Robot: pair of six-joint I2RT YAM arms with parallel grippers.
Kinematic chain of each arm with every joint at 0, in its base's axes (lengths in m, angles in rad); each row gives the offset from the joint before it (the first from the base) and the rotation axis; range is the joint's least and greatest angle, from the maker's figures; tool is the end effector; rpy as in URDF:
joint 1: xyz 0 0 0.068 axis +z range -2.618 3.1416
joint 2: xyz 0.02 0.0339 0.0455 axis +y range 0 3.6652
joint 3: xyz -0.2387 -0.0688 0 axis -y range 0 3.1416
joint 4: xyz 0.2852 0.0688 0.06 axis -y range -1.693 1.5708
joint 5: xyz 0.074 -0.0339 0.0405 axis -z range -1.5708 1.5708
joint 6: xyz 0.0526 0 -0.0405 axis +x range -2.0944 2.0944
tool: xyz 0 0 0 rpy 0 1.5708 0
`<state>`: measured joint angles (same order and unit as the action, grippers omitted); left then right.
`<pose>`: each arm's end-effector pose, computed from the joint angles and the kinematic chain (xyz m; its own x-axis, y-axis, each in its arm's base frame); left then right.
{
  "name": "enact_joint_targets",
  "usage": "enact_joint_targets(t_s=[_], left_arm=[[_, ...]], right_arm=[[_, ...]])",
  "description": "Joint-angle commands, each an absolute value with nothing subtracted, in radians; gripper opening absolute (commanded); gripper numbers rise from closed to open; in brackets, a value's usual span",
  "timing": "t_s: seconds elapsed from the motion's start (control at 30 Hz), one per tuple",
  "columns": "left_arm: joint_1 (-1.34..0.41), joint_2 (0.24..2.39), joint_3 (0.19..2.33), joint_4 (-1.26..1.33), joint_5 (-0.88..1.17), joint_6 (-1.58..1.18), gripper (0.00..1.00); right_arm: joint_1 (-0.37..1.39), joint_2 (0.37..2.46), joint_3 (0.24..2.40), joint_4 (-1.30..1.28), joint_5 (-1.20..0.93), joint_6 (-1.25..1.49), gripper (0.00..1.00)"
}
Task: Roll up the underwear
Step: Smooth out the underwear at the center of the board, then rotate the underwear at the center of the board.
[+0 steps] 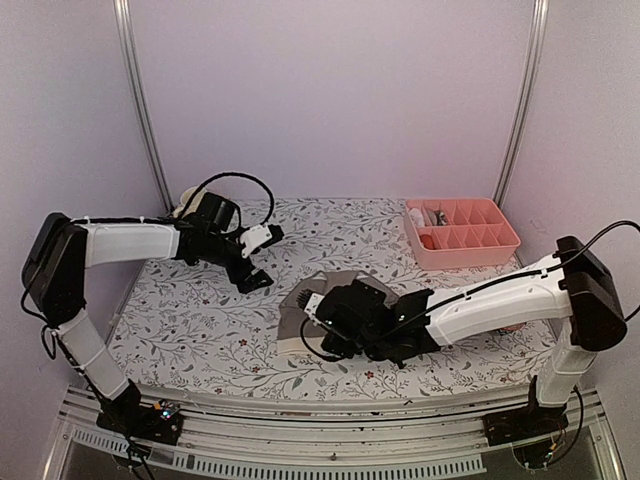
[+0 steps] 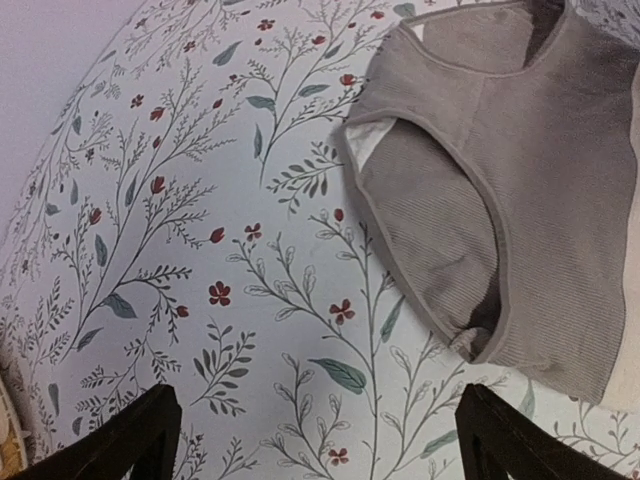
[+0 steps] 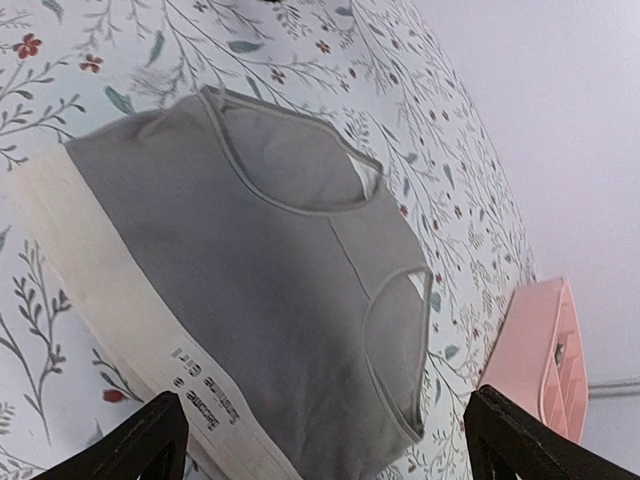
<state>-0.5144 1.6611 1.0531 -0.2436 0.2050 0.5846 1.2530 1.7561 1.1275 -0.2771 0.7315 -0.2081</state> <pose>0.3365 -0.2025 0.1431 -0.2159 0.7427 -0.6339 0.8605 0.4515 0.2358 0.1583 0.3688 0.1399 -0.1211 -0.8603 -0.4952 -0.6164 0.4562 -0.6418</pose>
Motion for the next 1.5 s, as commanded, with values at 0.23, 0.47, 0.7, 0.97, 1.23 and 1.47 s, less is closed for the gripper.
enact_joint_targets(t_s=[0.23, 0.47, 0.7, 0.97, 1.23, 1.47], left_arm=[[-0.477, 1.869, 1.259, -0.332, 0.306, 0.474, 0.99], [-0.541, 2.105, 1.597, -0.433, 0.256, 0.530, 0.98], [-0.644, 2.271, 1.786, -0.469, 0.145, 0.566, 0.98], [-0.698, 2.434, 1.953, -0.452, -0.045, 0.567, 0.99], [-0.693, 2.489, 1.965, -0.451, -0.211, 0.578, 0.98], [-0.628, 2.361, 1.714, -0.456, -0.249, 0.532, 0.97]], right_arm=[[1.088, 1.685, 1.054, -0.129, 0.358, 0.082, 0.99], [1.058, 1.515, 0.832, -0.123, 0.348, 0.422, 0.99], [1.058, 1.488, 0.725, -0.149, 0.451, 0.714, 0.99], [1.056, 1.573, 0.737, -0.208, 0.482, 0.894, 0.99], [1.057, 1.541, 0.701, -0.198, 0.516, 0.937, 0.99], [1.058, 1.598, 0.789, -0.237, 0.573, 0.829, 0.99]])
